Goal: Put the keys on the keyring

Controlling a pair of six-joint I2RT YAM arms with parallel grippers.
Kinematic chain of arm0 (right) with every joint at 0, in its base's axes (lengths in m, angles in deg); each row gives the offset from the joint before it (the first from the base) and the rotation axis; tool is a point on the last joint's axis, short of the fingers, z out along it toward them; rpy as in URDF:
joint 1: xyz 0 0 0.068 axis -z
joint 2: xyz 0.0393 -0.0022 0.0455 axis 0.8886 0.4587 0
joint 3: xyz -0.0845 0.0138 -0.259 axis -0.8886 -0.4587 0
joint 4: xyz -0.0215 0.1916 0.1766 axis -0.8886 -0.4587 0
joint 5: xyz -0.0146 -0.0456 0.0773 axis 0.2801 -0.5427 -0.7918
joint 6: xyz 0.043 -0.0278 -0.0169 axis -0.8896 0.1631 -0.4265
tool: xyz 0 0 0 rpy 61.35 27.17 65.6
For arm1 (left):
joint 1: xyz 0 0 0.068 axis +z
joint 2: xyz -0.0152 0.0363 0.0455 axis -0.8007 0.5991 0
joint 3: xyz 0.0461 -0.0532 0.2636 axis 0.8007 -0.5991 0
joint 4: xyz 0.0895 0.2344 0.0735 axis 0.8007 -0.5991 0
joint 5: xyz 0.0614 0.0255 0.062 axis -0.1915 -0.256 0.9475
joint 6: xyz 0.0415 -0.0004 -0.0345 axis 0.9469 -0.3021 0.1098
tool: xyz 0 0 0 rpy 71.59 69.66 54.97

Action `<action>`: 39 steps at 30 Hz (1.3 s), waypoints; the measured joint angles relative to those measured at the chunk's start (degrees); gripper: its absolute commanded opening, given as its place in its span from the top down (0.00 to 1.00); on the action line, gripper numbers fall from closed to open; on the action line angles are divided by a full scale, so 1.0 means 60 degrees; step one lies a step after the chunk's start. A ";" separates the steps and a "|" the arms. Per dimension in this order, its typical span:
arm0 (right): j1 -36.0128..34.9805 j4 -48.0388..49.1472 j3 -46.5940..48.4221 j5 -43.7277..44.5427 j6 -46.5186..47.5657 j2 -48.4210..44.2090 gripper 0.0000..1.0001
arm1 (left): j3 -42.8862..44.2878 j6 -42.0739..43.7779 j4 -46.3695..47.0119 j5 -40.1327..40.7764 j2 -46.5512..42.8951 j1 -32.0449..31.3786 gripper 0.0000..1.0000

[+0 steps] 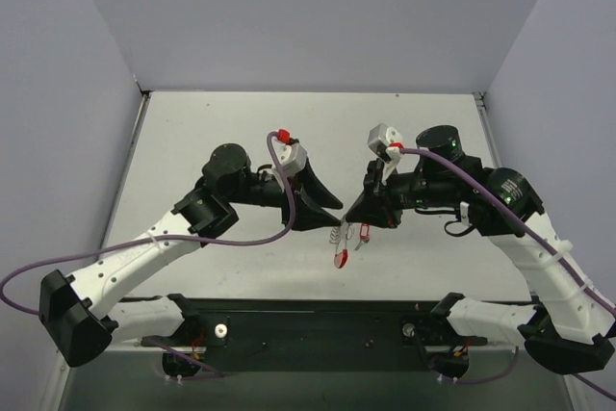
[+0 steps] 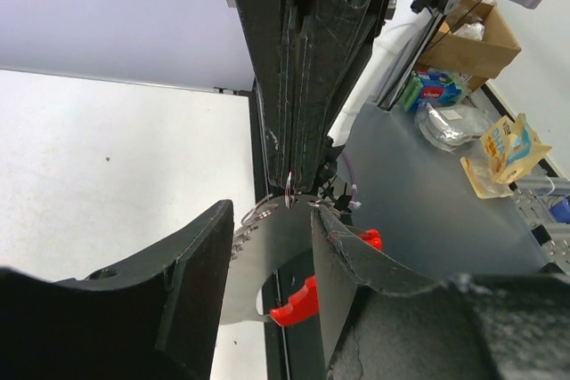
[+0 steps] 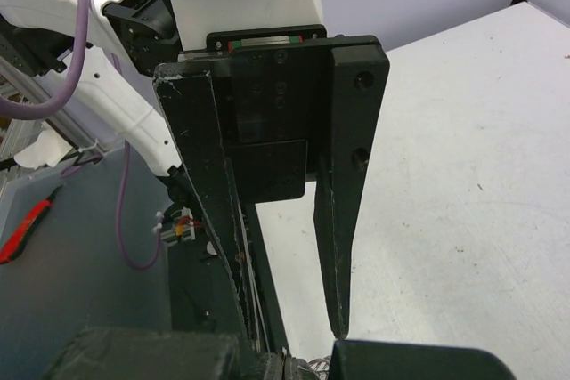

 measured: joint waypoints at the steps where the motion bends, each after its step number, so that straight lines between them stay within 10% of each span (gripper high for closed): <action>1: -0.0004 0.0022 0.0000 0.0000 -0.0004 -0.0007 1.00 | 0.0000 -0.0058 0.0102 -0.0022 0.0040 -0.0011 0.50; 13: -0.0047 0.0168 -0.0069 0.0087 -0.0004 -0.0095 1.00 | 0.0004 -0.0270 0.0590 -0.0142 0.0528 -0.0204 0.71; 24: -0.0051 0.0361 -0.0160 0.0142 -0.0029 -0.0229 1.00 | 0.0004 -0.0517 0.1075 -0.0310 0.0601 -0.0313 0.71; 29: -0.0051 0.0423 -0.0160 0.0120 -0.0044 -0.0284 1.00 | 0.0004 -0.0710 0.1257 -0.0353 0.0601 -0.0339 1.00; 34: -0.0051 0.0452 -0.0160 0.0131 -0.0040 -0.0339 1.00 | -0.0004 -0.0892 0.1432 -0.0415 0.0627 -0.0342 1.00; 39: -0.0058 0.0612 -0.0164 0.0346 -0.0219 -0.0386 0.47 | -0.0087 -0.0951 0.1661 -0.0313 0.0627 -0.0357 1.00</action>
